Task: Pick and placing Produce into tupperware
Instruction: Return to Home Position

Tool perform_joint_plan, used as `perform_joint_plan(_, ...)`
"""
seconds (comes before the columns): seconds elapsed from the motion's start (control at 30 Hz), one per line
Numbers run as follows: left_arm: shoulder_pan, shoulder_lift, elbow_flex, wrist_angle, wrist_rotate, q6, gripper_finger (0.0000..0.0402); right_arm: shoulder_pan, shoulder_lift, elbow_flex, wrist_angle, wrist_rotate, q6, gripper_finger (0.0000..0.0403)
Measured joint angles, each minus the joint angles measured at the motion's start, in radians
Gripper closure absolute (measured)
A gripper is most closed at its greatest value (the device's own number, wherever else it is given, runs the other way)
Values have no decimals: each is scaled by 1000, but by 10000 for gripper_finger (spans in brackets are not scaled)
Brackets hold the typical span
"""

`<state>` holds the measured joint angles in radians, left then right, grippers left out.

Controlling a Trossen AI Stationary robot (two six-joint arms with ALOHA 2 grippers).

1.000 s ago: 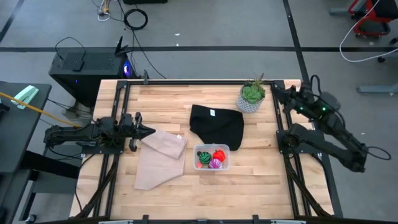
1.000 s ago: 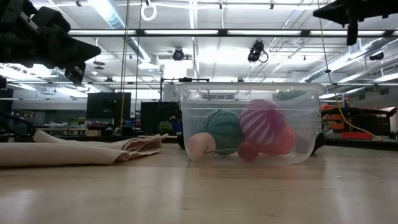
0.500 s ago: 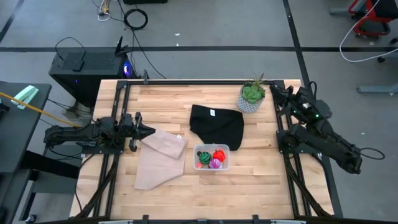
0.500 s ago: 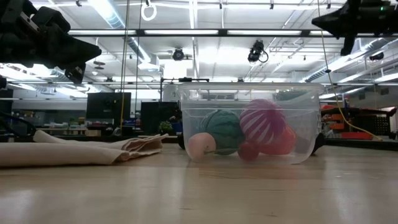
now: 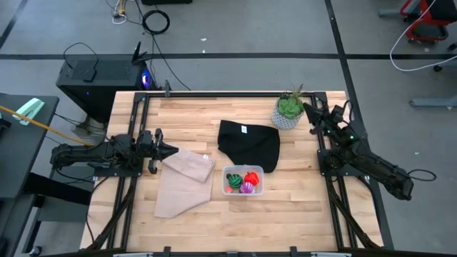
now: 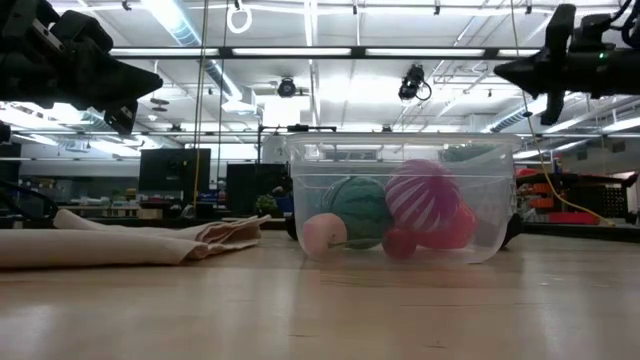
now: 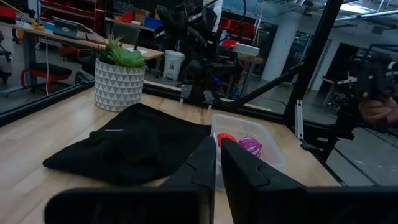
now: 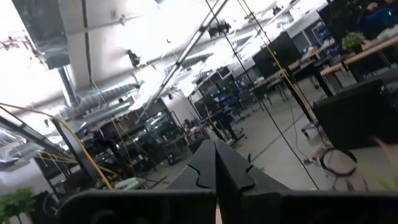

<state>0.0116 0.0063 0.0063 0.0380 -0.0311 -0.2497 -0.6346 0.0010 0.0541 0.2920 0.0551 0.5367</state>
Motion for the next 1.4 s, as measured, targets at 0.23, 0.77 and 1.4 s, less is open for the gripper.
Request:
perform_joint_plan(0.23, 0, 0, 0, 1, 0, 0, 362, 0, 0, -47, -57, -4, 21, 403)
perform_joint_plan(0.77, 0, 0, 0, 3, 2, 0, 366, 4, 13, -46, -254, -144, 6, 403)
perform_joint_plan(1.4, 0, 0, 0, 3, 2, 0, 365, 347, 13, -46, -247, -172, 90, 403)
